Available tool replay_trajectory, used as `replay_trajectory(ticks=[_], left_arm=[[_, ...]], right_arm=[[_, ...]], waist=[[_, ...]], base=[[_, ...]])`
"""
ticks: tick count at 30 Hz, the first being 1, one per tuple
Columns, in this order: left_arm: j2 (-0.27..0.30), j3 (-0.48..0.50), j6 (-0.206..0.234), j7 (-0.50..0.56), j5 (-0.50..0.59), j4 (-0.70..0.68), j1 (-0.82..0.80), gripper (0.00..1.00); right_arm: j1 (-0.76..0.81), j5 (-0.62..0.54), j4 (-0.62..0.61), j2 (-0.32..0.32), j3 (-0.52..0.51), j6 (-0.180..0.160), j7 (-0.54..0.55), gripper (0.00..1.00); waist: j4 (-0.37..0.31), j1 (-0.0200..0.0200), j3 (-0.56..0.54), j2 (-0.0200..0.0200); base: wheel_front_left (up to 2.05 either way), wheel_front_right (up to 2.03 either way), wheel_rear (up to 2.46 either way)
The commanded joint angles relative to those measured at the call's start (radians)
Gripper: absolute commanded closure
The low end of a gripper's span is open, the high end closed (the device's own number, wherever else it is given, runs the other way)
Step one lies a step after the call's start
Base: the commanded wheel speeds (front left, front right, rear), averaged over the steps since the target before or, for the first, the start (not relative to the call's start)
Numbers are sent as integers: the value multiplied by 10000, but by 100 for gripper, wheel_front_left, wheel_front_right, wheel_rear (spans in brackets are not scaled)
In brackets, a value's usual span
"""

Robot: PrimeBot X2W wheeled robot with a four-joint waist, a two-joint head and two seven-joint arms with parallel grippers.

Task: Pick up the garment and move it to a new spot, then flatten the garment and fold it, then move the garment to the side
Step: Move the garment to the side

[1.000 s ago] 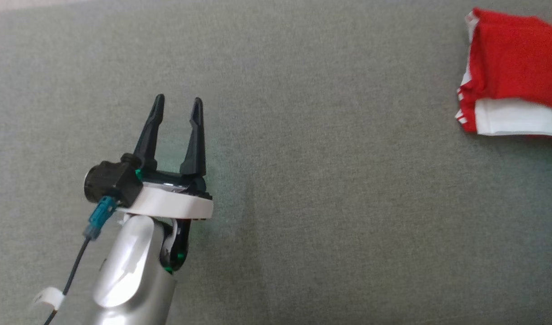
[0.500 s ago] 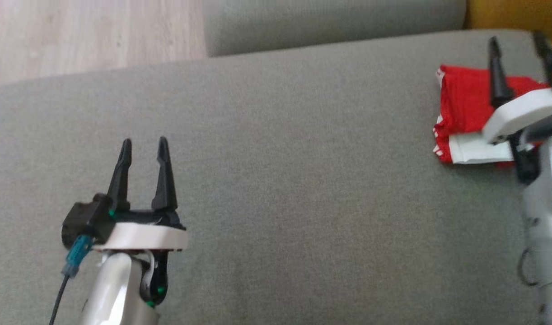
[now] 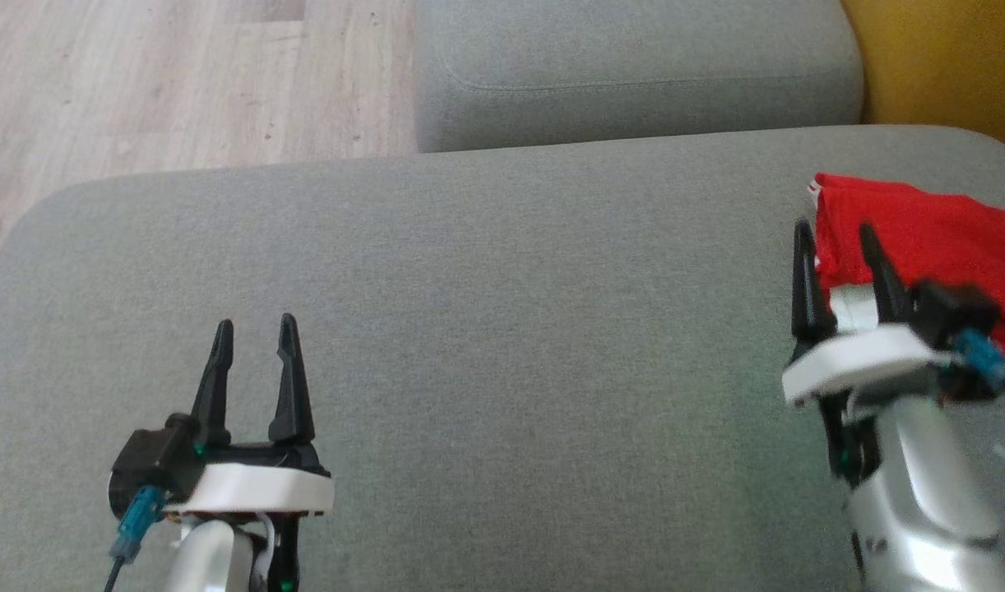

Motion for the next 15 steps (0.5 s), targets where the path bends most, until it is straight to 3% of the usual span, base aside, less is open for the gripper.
replay_trajectory(ticks=[1,4,15], left_arm=[[87,287,43,-51,-71,-326,-287,0],[87,201,32,-51,3,-247,-129,0],[87,393,-40,-51,-203,-312,102,0]], right_arm=[[-54,118,-354,103,227,35,-194,0],[732,672,-330,110,612,35,-452,0],[1673,696,-793,113,790,35,-520,0]], waist=[[99,1,-39,0],[218,1,-54,0],[104,1,-18,0]], base=[[0,0,0],[0,0,0],[0,0,0]])
